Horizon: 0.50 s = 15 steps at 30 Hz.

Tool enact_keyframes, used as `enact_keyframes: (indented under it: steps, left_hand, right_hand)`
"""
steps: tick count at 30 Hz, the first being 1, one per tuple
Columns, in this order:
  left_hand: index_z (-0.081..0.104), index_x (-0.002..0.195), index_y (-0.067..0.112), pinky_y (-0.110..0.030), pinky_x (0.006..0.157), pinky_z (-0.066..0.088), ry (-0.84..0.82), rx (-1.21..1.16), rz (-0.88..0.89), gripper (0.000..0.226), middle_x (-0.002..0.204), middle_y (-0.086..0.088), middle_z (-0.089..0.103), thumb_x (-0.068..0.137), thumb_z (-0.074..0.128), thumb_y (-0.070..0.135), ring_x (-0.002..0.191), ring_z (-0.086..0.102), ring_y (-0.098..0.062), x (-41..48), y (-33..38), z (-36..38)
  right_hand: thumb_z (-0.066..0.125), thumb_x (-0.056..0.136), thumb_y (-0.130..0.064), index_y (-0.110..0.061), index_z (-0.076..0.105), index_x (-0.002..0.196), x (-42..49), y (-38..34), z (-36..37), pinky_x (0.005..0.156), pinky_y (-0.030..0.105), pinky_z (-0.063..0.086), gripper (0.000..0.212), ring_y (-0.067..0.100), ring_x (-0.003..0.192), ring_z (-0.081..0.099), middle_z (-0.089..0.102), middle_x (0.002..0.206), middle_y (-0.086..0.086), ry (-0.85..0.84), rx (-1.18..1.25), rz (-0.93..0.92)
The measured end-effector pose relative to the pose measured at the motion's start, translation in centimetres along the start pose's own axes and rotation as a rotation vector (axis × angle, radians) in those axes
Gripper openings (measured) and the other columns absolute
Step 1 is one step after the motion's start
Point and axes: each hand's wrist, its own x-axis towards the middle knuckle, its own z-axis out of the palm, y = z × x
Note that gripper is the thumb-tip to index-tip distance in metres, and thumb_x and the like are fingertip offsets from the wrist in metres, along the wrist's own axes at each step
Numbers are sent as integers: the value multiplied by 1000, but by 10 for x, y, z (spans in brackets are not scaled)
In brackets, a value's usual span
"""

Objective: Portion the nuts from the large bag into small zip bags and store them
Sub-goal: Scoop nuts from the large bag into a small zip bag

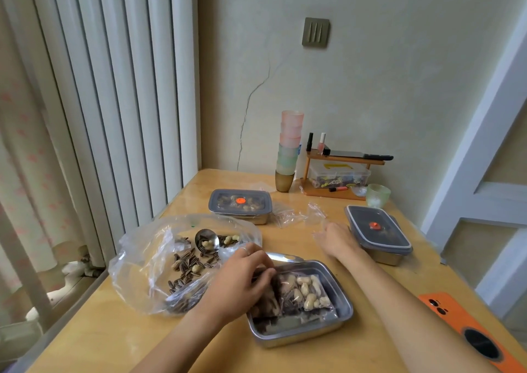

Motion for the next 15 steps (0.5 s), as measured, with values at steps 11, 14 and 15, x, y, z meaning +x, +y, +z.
enact_keyframes:
  steps: [11,14,15]
  left_hand:
    - [66,93,24,-27,72,49,467,-122,-45,11,94,13,59,99,56,24,85,61,-11,-15,-40,-22]
    - [65,91,22,-21,68,43,526,-154,-58,12,89,12,58,98,55,20,80,59,-13,-21,-38,-25]
    - [64,91,21,-23,68,43,536,-163,-61,12,89,12,58,98,55,19,80,59,-13,-22,-38,-26]
  right_hand:
    - [54,105,-11,-5,69,114,-6,-9,-1,78,32,52,19,27,104,68,70,113,11,66,-291,24]
    - [56,104,-14,-9,68,114,-17,-13,-10,82,34,53,17,26,104,68,70,112,10,120,-335,-22]
    - [56,104,-14,-10,68,116,-19,-15,-12,80,34,54,17,26,102,68,71,109,10,185,-326,-36]
